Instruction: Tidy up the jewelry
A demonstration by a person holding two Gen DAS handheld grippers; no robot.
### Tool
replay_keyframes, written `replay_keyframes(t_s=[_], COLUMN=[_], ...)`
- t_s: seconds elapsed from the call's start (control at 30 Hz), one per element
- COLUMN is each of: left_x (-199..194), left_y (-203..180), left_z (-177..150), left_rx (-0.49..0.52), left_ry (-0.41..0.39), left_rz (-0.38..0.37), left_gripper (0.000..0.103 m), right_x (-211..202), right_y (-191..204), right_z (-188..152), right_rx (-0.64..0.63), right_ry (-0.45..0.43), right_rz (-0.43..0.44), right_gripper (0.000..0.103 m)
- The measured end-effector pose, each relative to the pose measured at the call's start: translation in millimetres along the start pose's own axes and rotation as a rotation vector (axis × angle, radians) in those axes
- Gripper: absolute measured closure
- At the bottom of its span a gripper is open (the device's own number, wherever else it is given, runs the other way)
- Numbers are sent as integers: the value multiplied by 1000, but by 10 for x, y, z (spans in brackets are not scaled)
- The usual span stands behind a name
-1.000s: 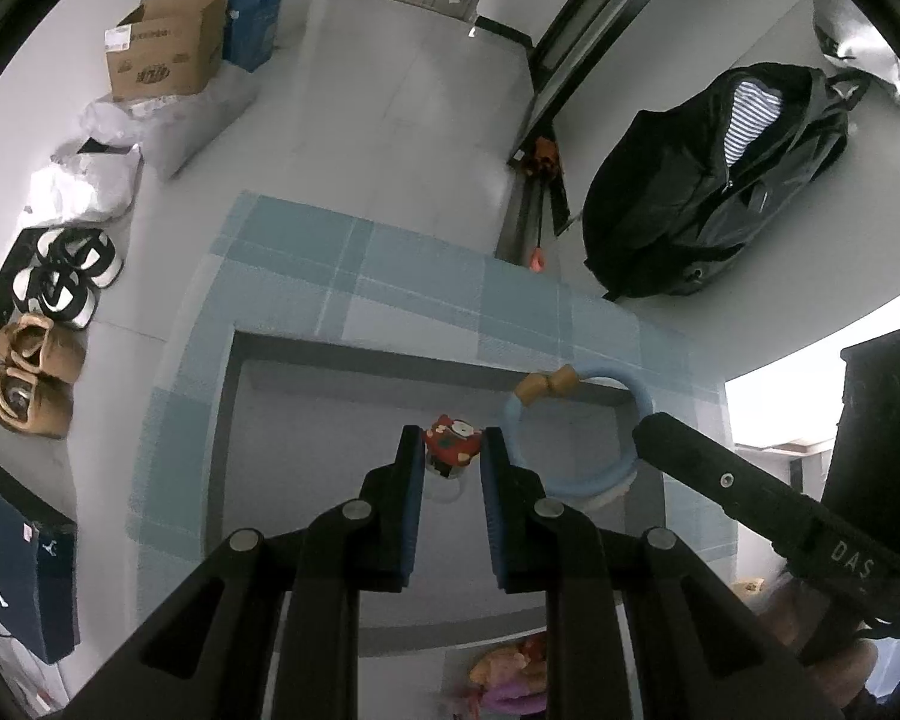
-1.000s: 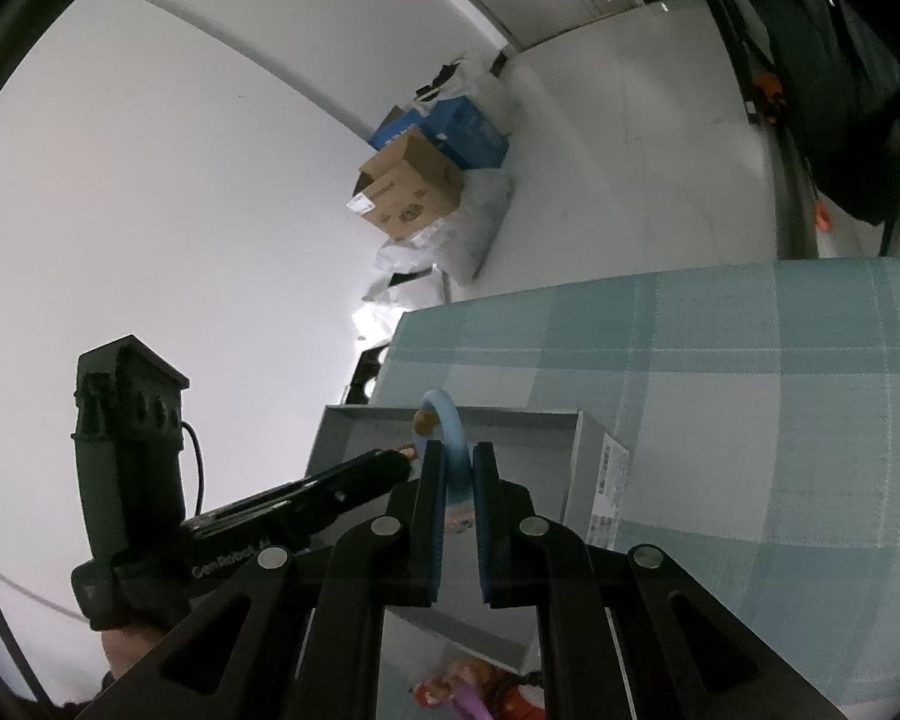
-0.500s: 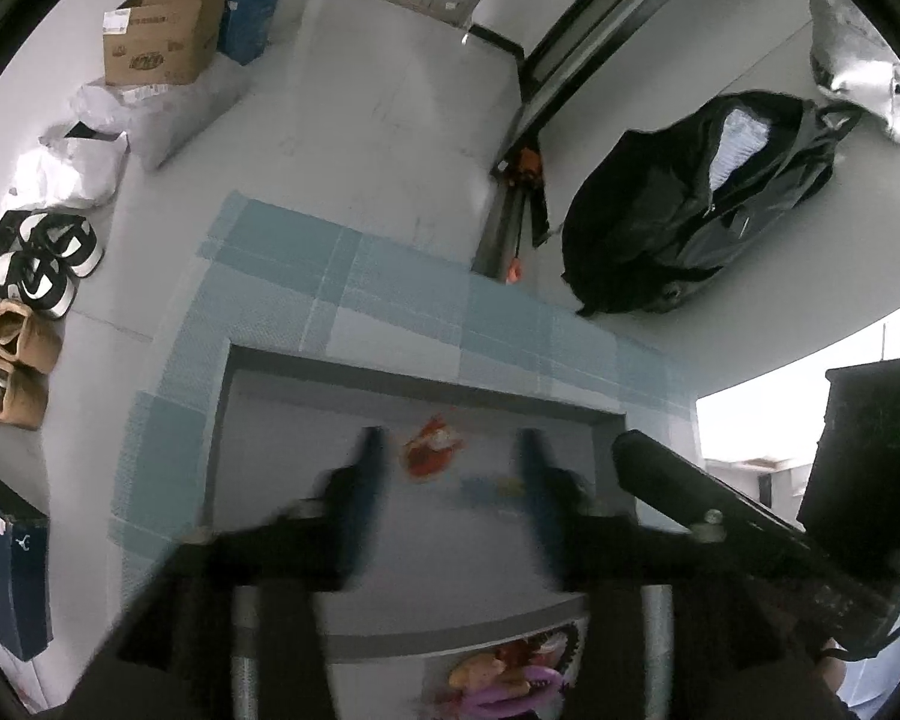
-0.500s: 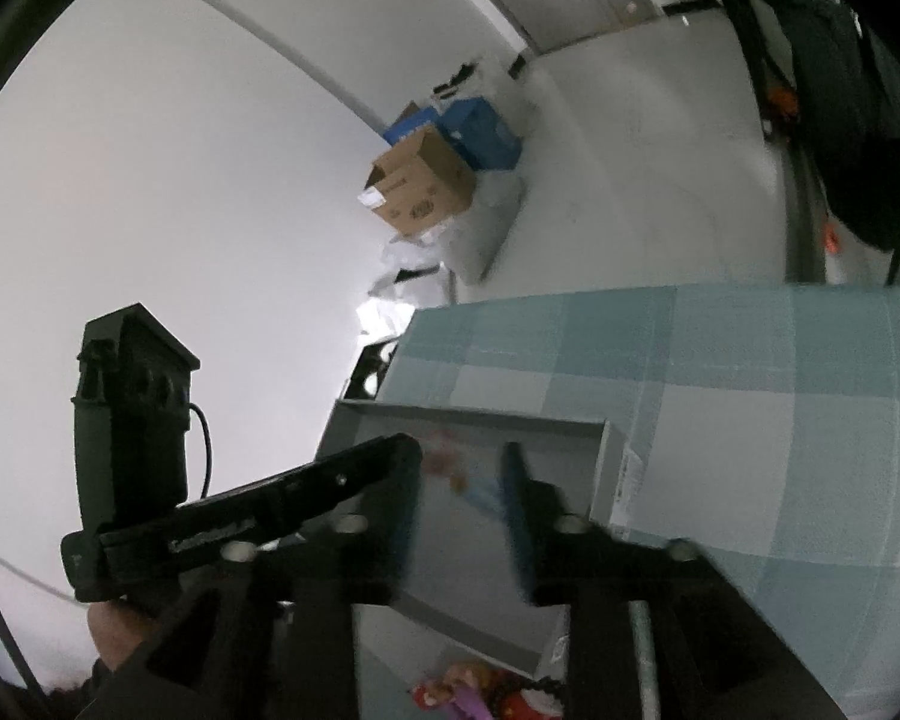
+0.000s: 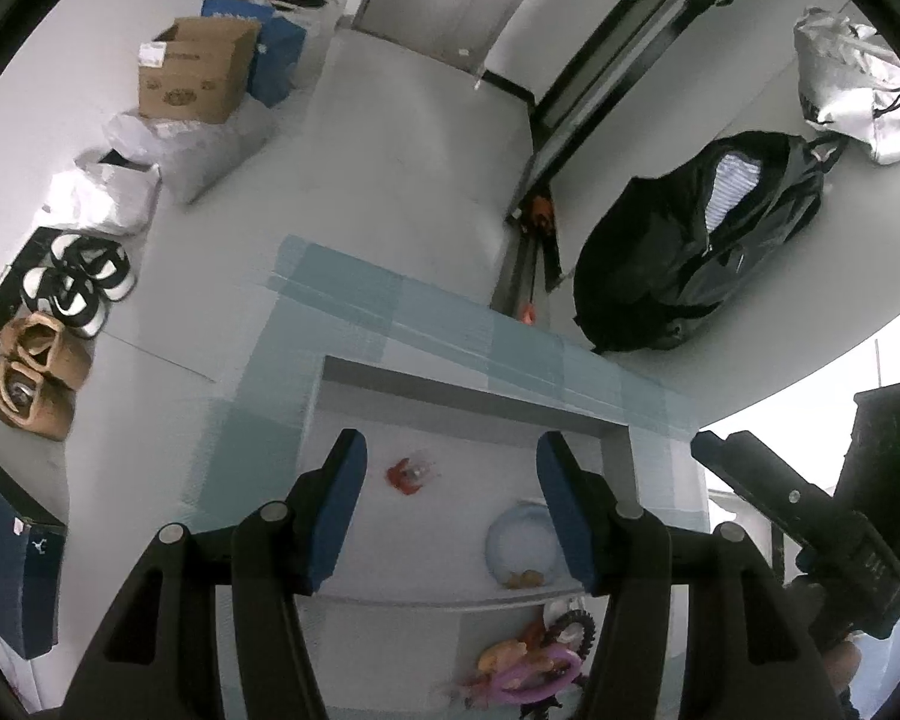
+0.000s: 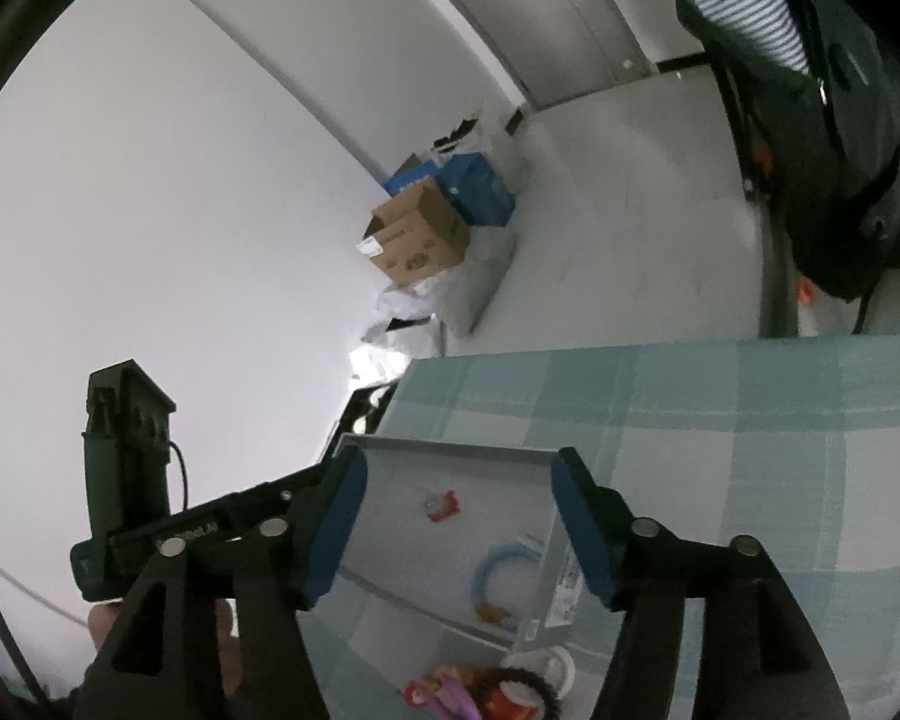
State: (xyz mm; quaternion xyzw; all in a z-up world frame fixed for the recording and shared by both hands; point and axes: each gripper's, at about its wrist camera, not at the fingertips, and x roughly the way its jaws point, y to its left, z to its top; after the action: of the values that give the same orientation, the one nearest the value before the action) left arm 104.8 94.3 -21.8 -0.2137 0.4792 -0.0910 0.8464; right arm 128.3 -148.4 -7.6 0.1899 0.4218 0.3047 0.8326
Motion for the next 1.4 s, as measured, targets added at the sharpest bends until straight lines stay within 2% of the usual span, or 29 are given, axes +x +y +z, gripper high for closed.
replay_keyframes(t_s=[0.1,0.23,0.37,0.47,0.67,0.8,0.97,1.1,1.2,1.23,1.33,1.4], left_x=[-134,-264,-279,-253,-38,69,124,186,214,220,234,256], left_y=[-35,-96,-97,-65,-40,-8,-45,-118,-114,-112,-84,-85], left_z=[-57,-188,-341,-475,-693,-767,-809,-847,-892,-888,-882,-902], left_rx=[27,76,97,104,157,168,223,291,306,310,303,301], left_ry=[-43,-86,-59,-19,125,203,223,234,249,248,255,262], left_rz=[15,25,38,18,5,-42,-22,30,30,32,24,18], left_gripper=[49,49,49,49,48,48,49,49,49,51,69,73], right_x=[-78,-184,-275,-332,-398,-413,-481,-507,-502,-498,-489,-480], right_y=[27,48,64,79,152,179,178,192,216,223,221,214], right_z=[-44,-143,-279,-382,-499,-557,-655,-700,-720,-727,-736,-736], right_rx=[-21,-40,-52,-60,-86,-88,-81,-70,-90,-92,-89,-89], right_ry=[-18,-35,-50,-39,-21,-8,-6,3,8,10,14,19], right_rz=[-9,-33,-78,-78,-119,-118,-124,-118,-125,-125,-121,-125], right_gripper=[29,13,2,1,0,0,0,0,0,0,0,0])
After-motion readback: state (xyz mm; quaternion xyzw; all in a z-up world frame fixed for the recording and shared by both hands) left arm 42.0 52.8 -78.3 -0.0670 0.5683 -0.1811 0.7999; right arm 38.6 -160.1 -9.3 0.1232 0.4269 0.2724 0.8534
